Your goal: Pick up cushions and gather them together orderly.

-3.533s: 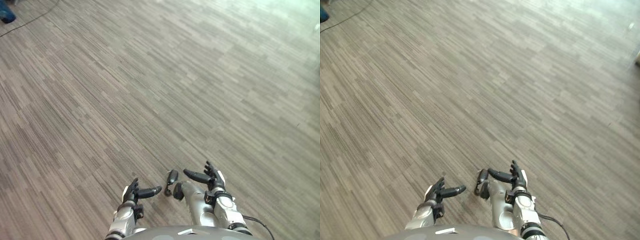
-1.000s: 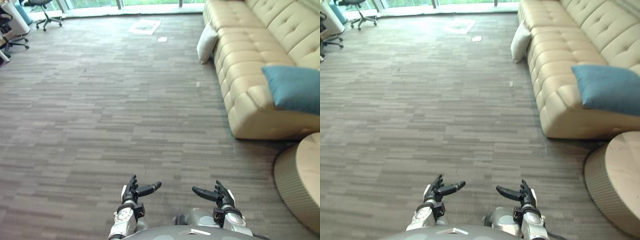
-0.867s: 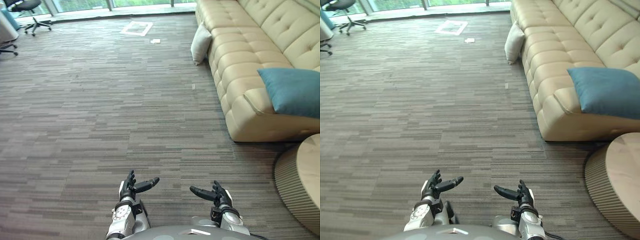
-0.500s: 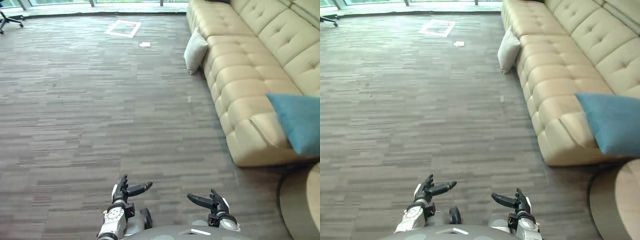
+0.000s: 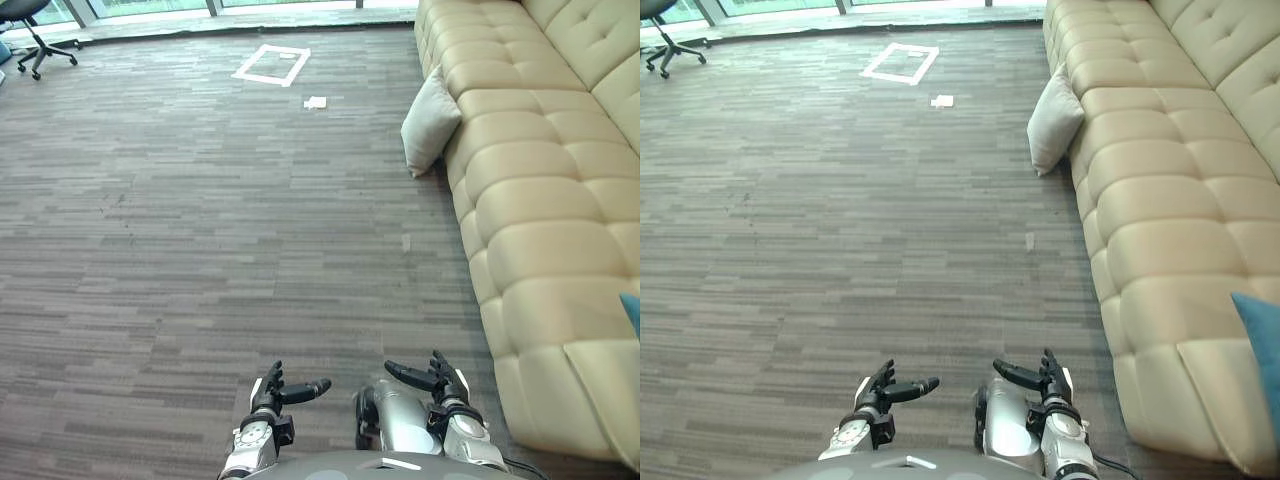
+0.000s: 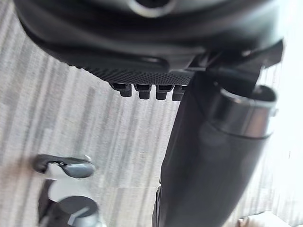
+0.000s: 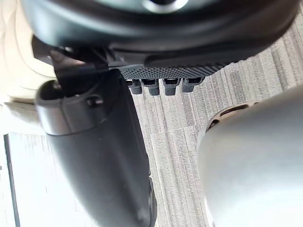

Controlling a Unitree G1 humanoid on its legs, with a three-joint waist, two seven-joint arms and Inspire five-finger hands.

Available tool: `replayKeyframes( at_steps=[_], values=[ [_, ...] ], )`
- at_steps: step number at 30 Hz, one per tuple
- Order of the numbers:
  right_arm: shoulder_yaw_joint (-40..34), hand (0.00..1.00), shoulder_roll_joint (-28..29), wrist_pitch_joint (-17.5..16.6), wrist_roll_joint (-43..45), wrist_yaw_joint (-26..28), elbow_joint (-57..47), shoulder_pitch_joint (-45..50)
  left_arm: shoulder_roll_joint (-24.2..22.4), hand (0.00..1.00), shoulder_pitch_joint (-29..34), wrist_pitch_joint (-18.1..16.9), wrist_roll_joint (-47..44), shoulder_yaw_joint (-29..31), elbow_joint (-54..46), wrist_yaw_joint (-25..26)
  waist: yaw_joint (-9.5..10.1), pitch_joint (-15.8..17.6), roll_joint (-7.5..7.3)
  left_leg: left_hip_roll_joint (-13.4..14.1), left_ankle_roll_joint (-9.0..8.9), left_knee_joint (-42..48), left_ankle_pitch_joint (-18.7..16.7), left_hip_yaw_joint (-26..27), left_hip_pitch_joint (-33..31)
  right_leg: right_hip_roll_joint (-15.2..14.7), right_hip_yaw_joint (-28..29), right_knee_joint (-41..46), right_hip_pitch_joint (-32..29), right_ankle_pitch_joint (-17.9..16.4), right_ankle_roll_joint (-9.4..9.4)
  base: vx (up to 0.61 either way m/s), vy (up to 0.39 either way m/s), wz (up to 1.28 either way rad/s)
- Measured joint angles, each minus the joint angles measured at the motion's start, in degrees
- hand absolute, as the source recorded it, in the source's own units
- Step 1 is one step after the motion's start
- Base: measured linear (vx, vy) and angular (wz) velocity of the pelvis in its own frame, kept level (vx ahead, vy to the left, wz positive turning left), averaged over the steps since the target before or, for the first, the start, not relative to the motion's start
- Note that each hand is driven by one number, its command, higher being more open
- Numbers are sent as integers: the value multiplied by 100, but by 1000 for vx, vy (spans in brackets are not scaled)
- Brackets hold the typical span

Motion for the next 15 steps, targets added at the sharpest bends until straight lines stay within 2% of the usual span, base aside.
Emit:
replayKeyframes(
  at_steps=[1, 2, 3, 4, 5, 6, 7, 8, 9, 10, 11, 12, 13, 14, 15],
  values=[
    [-1, 100, 32, -1, 15, -12, 0, 31, 3, 100, 3, -4, 0, 74, -45, 6, 7, -1, -46, 34, 49, 75, -73, 133, -123, 16, 11, -149, 183, -3, -1, 469, -88, -15],
    [0, 100, 92, -3, 25, -30, 2, 102, 14, 100, 8, -28, -4, 160, -121, 13, 36, 6, -142, 71, 248, -39, -266, 476, -459, 26, 48, -514, 586, -7, 2, 547, -82, -11],
    [19, 100, 106, 8, 29, -30, 26, 121, 23, 100, 5, -55, -7, 154, -208, 15, 77, -30, -217, 42, 483, -543, -501, 793, -835, 30, 107, -905, 968, 32, 13, 563, -64, -19],
    [28, 100, 101, 24, 28, -31, 40, 113, 21, 100, -13, -64, -6, 153, -223, 12, 115, -29, -199, -7, 561, -975, -624, 943, -965, 31, 169, -1044, 1129, 75, 56, 595, -4, -41],
    [31, 100, 95, 33, 24, -30, 72, 71, 23, 100, -42, -62, -6, 154, -222, 15, 150, -18, -179, -281, 688, -2262, -723, 1085, -1134, -9, 318, -1310, 1415, 102, 111, 428, 59, -56],
    [30, 100, 95, 31, 25, -30, 145, 13, 38, 100, -62, -63, -5, 155, -221, 22, 165, -1, -184, -520, 767, -3232, -638, 1055, -1199, -91, 421, -1465, 1594, 78, 194, 428, 88, -57],
    [29, 100, 98, 33, 25, -34, 178, -5, 44, 100, -71, -60, -7, 154, -214, 27, 170, -1, -184, -662, 811, -3803, -522, 1029, -1238, -130, 474, -1561, 1704, 60, 250, 570, 184, -53],
    [30, 100, 86, 26, 16, -37, 212, -2, 49, 100, -68, -63, -8, 119, -211, 40, 189, -16, -153, -903, 780, -4797, -96, 929, -1252, -163, 583, -1755, 1921, 8, 373, 715, 250, -76],
    [98, 100, -3, 26, 1, -38, 322, -1, 88, 100, -65, -63, -9, 37, -182, 61, 276, -56, -56, -988, 1139, -5145, 938, 740, -1273, -125, 846, -1917, 2177, -82, 529, 732, 268, -77],
    [104, 100, 0, 29, -2, -38, 392, -12, 99, 100, -78, -58, -14, 38, -166, 60, 292, -83, -87, -1041, 1330, -5108, 1020, 751, -1264, -191, 909, -1915, 2216, -95, 561, 650, 226, -50],
    [99, 100, 116, 18, -7, -60, 432, -2, 242, 100, -184, -55, -11, 32, -45, 51, 243, -180, -325, -1240, 1399, -5097, 788, 804, -1239, -487, 965, -1732, 2134, -37, 679, 509, 177, -6],
    [98, 100, 153, 23, -14, -66, 438, 49, 319, 100, -187, -62, -11, 19, -25, 45, 250, -223, -421, -1355, 1445, -4951, 569, 830, -1266, -620, 1059, -1254, 1901, -10, 719, 734, 267, 8],
    [45, 100, 201, 26, 21, -60, 476, 37, 363, 100, -198, -37, -9, -105, 20, 55, 255, -214, -489, -1449, 1481, -4766, 281, 862, -1199, -768, 1160, -417, 1602, 8, 753, 464, 184, 3],
    [37, 100, 210, 26, 9, -65, 493, 14, 404, 100, -209, -29, -9, -158, 43, 55, 253, -199, -535, -1510, 1487, -4736, 152, 901, -1089, -858, 1183, 141, 1419, 50, 826, 571, 228, 0],
    [57, 100, 218, 28, -6, -54, 530, -17, 483, 100, -230, -17, -4, -214, 138, 41, 251, -182, -659, -1732, 1533, -4775, -144, 965, -692, -1155, 1200, 1533, 955, 560, 1062, 447, 166, -3]
  ],
)
